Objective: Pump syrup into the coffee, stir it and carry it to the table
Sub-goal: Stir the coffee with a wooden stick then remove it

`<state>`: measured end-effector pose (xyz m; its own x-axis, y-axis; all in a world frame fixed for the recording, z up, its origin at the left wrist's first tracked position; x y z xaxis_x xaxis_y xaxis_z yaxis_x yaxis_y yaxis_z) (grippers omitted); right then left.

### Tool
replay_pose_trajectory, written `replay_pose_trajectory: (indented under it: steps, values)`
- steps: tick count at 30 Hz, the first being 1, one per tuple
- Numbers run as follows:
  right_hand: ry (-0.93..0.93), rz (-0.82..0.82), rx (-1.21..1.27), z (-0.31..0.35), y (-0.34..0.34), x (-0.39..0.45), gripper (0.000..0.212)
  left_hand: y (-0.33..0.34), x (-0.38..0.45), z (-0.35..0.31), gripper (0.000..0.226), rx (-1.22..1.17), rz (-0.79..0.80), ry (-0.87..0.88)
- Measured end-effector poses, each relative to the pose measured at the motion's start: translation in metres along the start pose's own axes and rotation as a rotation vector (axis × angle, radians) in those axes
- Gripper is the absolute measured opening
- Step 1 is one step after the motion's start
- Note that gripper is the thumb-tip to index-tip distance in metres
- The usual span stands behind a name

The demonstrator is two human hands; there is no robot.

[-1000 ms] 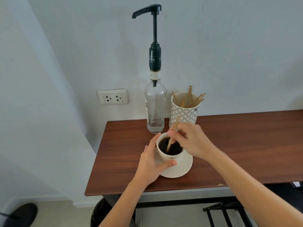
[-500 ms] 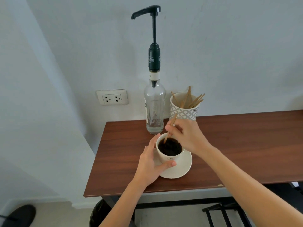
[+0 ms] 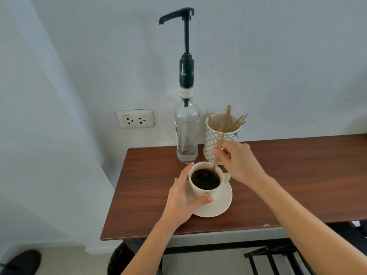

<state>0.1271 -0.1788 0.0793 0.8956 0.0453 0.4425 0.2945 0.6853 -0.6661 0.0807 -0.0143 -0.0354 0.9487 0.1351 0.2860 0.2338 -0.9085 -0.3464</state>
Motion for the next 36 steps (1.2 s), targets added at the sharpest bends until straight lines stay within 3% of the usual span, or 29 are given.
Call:
replay_pose_trajectory:
  steps: [5,8,11,14,17,19,22,25,28,36]
  values:
    - [0.048,0.197,0.075,0.008,0.002,-0.012,0.016,0.0,0.001,0.002,0.091,0.003,0.004,-0.014]
    - [0.041,0.121,0.171,0.018,0.014,-0.014,0.015,0.001,0.0,0.003,0.094,-0.014,0.012,-0.026]
    - [0.008,-0.003,0.027,0.006,0.008,-0.003,0.014,0.0,0.0,0.001,0.091,-0.001,0.007,-0.017]
    - [0.041,0.069,-0.069,-0.007,-0.002,0.001,0.017,0.0,0.0,-0.001,0.089,0.016,0.008,-0.014]
    - [0.088,0.178,0.085,0.003,0.008,-0.01,0.016,0.0,0.0,0.001,0.091,-0.002,0.013,-0.031]
    - [0.092,0.105,0.144,0.005,0.016,-0.012,0.015,0.0,-0.001,0.002,0.093,-0.014,0.014,-0.037]
    - [0.071,-0.028,0.035,-0.006,0.008,-0.003,0.014,0.0,-0.001,-0.001,0.092,-0.006,0.012,-0.036]
    - [0.085,0.043,-0.024,-0.014,-0.004,0.0,0.016,-0.001,-0.001,-0.003,0.09,0.0,0.01,-0.027]
    - [0.079,0.139,0.076,-0.003,0.008,-0.012,0.015,-0.001,-0.001,0.0,0.09,-0.003,0.009,-0.035]
    - [0.028,-0.092,0.098,-0.005,-0.013,-0.008,0.015,-0.001,0.0,-0.001,0.09,0.015,0.014,-0.047]
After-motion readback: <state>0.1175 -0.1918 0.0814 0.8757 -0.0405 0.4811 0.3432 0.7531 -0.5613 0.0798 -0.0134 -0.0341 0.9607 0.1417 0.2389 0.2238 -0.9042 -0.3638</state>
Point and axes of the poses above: each hand's wrist, its own x-axis towards the middle knuckle, its own y-axis out of the palm, z = x × y, the point moved 5 cm from there along x, towards the middle knuckle, and after that the axes turned 14 degrees about -z, right-handed, at the moved point
